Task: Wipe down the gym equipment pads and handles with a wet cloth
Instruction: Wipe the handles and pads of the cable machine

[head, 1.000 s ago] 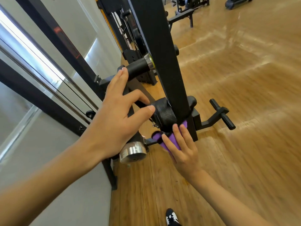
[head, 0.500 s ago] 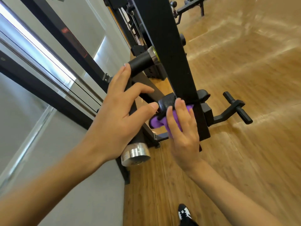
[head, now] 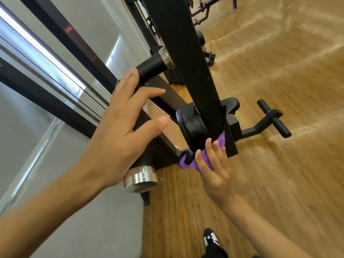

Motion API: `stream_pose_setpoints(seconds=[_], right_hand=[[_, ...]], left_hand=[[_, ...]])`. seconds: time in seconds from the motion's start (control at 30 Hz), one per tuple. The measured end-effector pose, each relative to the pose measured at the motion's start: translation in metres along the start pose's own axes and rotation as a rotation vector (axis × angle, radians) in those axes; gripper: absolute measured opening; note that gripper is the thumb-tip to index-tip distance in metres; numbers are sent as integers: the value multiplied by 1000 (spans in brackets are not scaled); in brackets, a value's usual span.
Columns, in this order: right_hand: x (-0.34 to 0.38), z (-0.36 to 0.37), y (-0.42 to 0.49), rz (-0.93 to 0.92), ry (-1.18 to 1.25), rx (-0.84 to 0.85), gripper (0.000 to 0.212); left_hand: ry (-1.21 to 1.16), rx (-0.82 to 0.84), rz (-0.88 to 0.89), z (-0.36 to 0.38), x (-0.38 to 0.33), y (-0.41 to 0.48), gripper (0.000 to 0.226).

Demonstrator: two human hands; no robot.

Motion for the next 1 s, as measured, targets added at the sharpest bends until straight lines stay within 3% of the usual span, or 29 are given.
stream_pose_setpoints(seconds=[0.07, 0.13, 0.27, 0.33, 0.43, 0.57, 0.7, 0.9, 1.0], right_hand=[[-6, 2, -32, -23, -40, 59, 59], [-6, -6, -25, -15, -10, 67, 44], [10, -32, 92, 43, 114, -10, 35], [14, -30, 115, 61, 82, 64, 37], [1, -19, 81, 5, -2, 192, 38], [2, -7, 94, -18, -86, 171, 37], [21, 16, 155, 32, -139, 302, 42], [14, 12, 120, -10, -202, 317, 39], [15, 29, 178, 110, -186, 423, 36]], left_hand=[[-14, 4, 5, 1, 0, -2, 59], [-23, -7, 13, 1, 0, -1, 59], [-27, -16, 22, 2, 3, 6, 53], [-17, -7, 17, 2, 8, 10, 50], [-3, 7, 5, -1, 20, 15, 45], [-29, -28, 21, -3, 28, 21, 47], [-33, -60, 26, -1, 37, 30, 56], [-54, -71, 54, -6, 51, 33, 47], [-65, -88, 71, -3, 49, 34, 53]])
Point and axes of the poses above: each hand's wrist, its own y-axis towards the middle knuckle, its own z-axis out of the palm, x = y × z, the point moved 3 cm from there along y, towards the middle knuckle, and after that the axes turned 14 degrees about x, right-handed, at the moved point
